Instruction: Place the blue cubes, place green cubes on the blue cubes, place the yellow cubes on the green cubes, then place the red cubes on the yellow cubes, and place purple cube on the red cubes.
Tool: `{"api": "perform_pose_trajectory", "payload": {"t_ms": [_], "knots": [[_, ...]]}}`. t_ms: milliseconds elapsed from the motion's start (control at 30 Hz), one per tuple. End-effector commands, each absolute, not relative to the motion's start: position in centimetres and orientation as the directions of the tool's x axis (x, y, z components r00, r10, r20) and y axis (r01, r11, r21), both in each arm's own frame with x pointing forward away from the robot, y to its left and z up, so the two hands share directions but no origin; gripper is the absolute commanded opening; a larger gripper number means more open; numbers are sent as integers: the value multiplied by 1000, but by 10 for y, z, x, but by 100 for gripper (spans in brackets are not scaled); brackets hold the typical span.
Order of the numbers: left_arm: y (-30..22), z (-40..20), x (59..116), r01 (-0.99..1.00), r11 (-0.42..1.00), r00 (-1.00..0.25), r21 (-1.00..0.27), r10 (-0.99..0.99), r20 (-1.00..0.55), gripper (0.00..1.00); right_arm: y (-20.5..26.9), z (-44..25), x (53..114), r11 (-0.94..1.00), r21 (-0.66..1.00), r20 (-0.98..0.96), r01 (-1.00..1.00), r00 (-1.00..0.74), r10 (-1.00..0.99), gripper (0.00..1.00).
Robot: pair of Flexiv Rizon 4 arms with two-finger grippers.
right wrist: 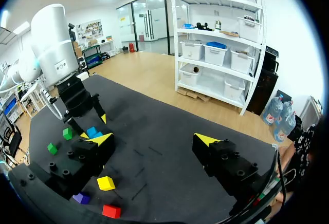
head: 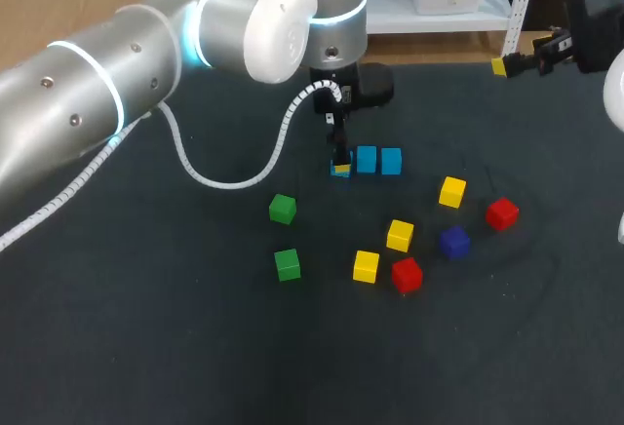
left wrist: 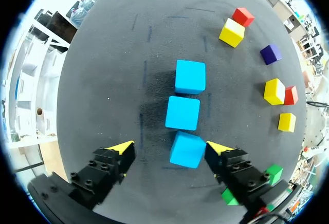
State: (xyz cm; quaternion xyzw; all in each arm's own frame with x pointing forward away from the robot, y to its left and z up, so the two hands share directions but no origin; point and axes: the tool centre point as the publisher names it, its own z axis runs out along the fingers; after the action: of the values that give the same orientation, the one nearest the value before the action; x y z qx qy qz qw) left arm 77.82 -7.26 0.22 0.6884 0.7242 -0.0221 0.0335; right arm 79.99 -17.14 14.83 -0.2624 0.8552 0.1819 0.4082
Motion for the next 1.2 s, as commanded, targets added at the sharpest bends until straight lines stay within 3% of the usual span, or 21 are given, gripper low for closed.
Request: {"api": "perform_pose_trajectory", "payload": {"t_ms": [33, 133, 533, 567, 600, 633, 667, 1067, 1200], "knots": [[-70, 2, 775, 999, 51, -49, 20, 995, -87, 48, -172, 148, 800, 793, 100, -795, -601, -527, -299, 100], [-70, 2, 775, 999, 49, -47, 15, 995, -90, 45, -172, 148, 800, 793, 100, -795, -601, -527, -299, 100], [-70, 3, 772, 999, 51, -52, -9, 992, -116, 51, -172, 148, 800, 793, 100, -795, -601, -527, -299, 100], [-71, 3, 772, 999, 51, -52, -9, 992, -117, 56, -172, 148, 800, 793, 100, -795, -601, -527, -299, 100], [-71, 3, 772, 999, 51, -52, -10, 991, -120, 69, -172, 148, 800, 793, 100, -795, -601, -527, -299, 100], [-72, 3, 772, 999, 51, -52, -10, 991, -122, 90, -172, 148, 800, 793, 100, -795, -601, -527, -299, 100], [-72, 4, 772, 999, 50, -51, -11, 991, -123, 100, -172, 148, 800, 793, 100, -795, -601, -527, -299, 100], [-65, 1, 774, 999, 44, -44, 1, 995, -90, 100, -172, 148, 800, 793, 100, -795, -601, -527, -299, 100], [-65, 1, 774, 999, 43, -42, 7, 995, -88, 84, -172, 148, 800, 793, 100, -795, -601, -527, -299, 100]]}}
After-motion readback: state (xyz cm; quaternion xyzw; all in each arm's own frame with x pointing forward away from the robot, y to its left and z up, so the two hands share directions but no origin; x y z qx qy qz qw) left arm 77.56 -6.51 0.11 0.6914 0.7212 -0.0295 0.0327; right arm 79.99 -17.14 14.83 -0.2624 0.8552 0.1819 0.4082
